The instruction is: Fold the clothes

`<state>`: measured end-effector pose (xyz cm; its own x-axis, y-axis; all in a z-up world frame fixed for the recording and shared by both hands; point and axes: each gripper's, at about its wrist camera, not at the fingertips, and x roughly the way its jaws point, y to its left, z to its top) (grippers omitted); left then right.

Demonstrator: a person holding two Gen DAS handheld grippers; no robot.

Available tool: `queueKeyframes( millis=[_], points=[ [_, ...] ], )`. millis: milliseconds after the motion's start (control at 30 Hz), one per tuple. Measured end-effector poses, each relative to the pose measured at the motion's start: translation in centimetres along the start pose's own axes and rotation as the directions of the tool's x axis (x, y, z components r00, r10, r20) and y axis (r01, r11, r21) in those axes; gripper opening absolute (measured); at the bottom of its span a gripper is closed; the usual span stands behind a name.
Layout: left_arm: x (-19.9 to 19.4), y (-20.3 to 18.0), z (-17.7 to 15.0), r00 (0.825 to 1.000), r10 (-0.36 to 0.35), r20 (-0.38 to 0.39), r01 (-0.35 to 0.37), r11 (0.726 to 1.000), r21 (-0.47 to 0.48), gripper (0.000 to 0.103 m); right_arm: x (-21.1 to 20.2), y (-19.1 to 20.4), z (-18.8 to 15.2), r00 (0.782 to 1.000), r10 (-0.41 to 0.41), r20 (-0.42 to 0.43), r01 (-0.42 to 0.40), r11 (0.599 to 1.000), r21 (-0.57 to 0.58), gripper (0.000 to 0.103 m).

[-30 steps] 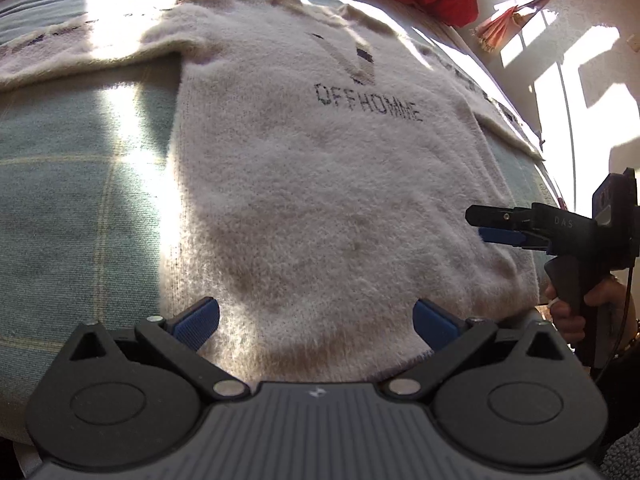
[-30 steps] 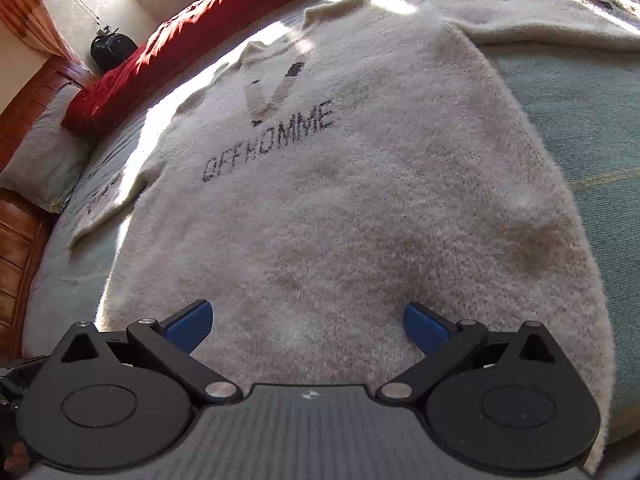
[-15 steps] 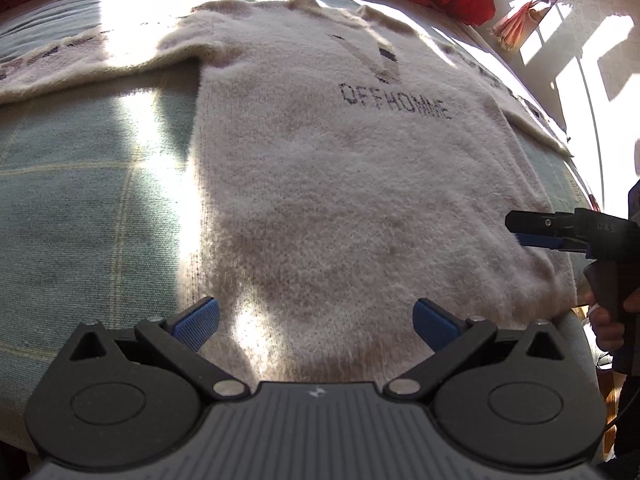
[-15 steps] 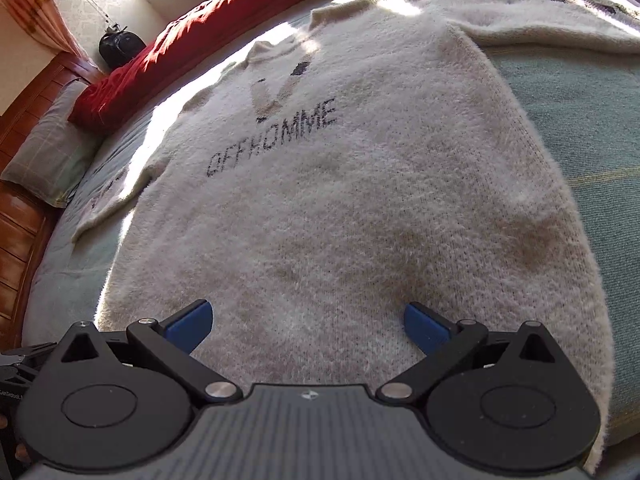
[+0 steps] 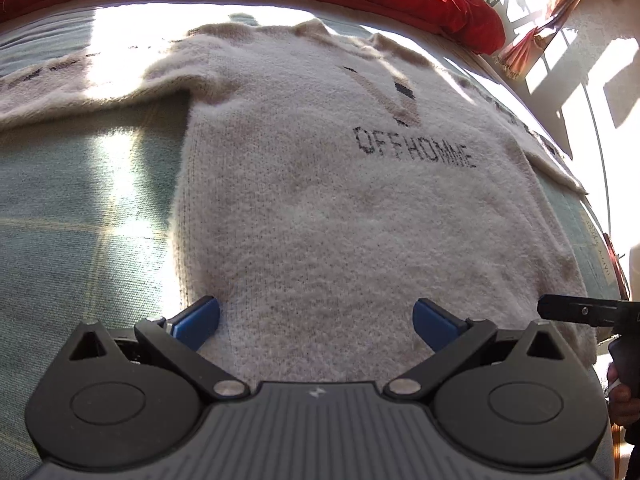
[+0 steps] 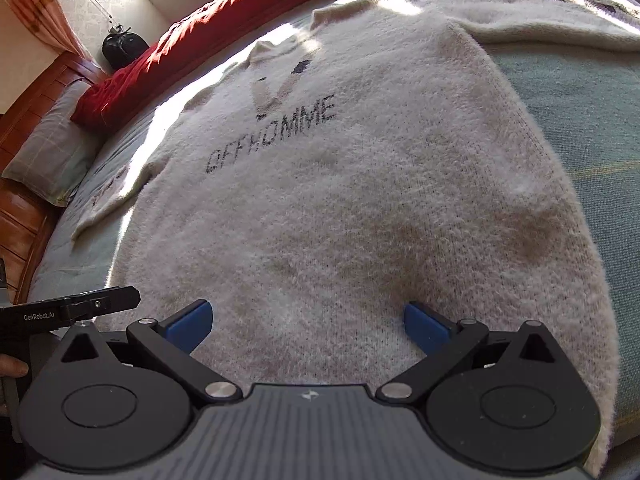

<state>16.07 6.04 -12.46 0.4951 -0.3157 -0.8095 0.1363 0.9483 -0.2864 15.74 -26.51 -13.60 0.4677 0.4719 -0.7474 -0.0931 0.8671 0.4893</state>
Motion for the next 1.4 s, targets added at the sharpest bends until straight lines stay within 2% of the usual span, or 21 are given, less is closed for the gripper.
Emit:
queueKeyframes(
  millis=[200,367,533,733,833,967,1033,1133,1200,1300,1400],
  points=[
    [-1.4,0.2,-1.6,1.000,-0.019,-0.016,0.020,0.999,0.040,0.102,-0.2,-0.7,-0.6,0.999,0.030,0.045,-0.032,0.999,0.033,0.103],
    [-0.9,0.6,-1.9,0.999,-0.034,-0.022,0.035,0.999,0.032,0.102,-0.1,-0.7,-0.6,0.998,0.031,0.049,-0.033,0.999,0.040,0.103],
    [-0.9,0.2,-2.2,1.000,-0.012,-0.028,0.014,0.999,0.050,0.102,-0.1,-1.0,-0.8,0.997,0.045,0.062,-0.048,0.997,0.054,0.103],
    [-1.8,-0.5,-2.9,0.999,0.023,-0.029,-0.020,0.995,0.094,0.102,0.0,-0.4,-1.4,0.996,0.028,0.080,-0.027,1.000,-0.007,0.103],
    [-2.3,-0.7,-1.7,1.000,0.004,-0.027,-0.001,0.996,0.092,0.102,0.2,0.2,-1.6,0.997,0.002,0.081,0.003,0.999,-0.054,0.103],
    [-1.9,-1.1,1.2,0.999,-0.020,0.027,0.017,0.995,0.096,0.102,0.4,0.6,-1.9,0.996,-0.019,0.092,0.027,0.997,-0.079,0.103],
    [-1.1,-1.2,2.7,0.998,-0.036,0.051,0.032,0.996,0.086,0.102,0.4,0.6,-2.0,0.995,-0.017,0.097,0.025,0.997,-0.079,0.103],
    [0.9,-1.3,4.3,0.997,-0.065,0.036,0.063,0.997,0.050,0.102,0.3,0.5,-2.0,0.995,-0.010,0.096,0.018,0.996,-0.084,0.103],
    [2.0,-1.3,4.5,0.997,-0.073,0.022,0.072,0.996,0.054,0.102,0.3,0.4,-1.9,0.995,-0.006,0.095,0.014,0.996,-0.085,0.103],
    [3.0,-0.8,3.7,0.999,-0.046,-0.006,0.046,0.998,0.042,0.102,0.2,0.3,-1.8,0.996,-0.002,0.093,0.009,0.997,-0.080,0.103],
    [2.4,0.0,2.4,0.999,-0.052,0.008,0.052,0.998,0.044,0.102,0.2,0.2,-1.8,0.995,0.003,0.095,0.004,0.997,-0.072,0.103]
  ],
)
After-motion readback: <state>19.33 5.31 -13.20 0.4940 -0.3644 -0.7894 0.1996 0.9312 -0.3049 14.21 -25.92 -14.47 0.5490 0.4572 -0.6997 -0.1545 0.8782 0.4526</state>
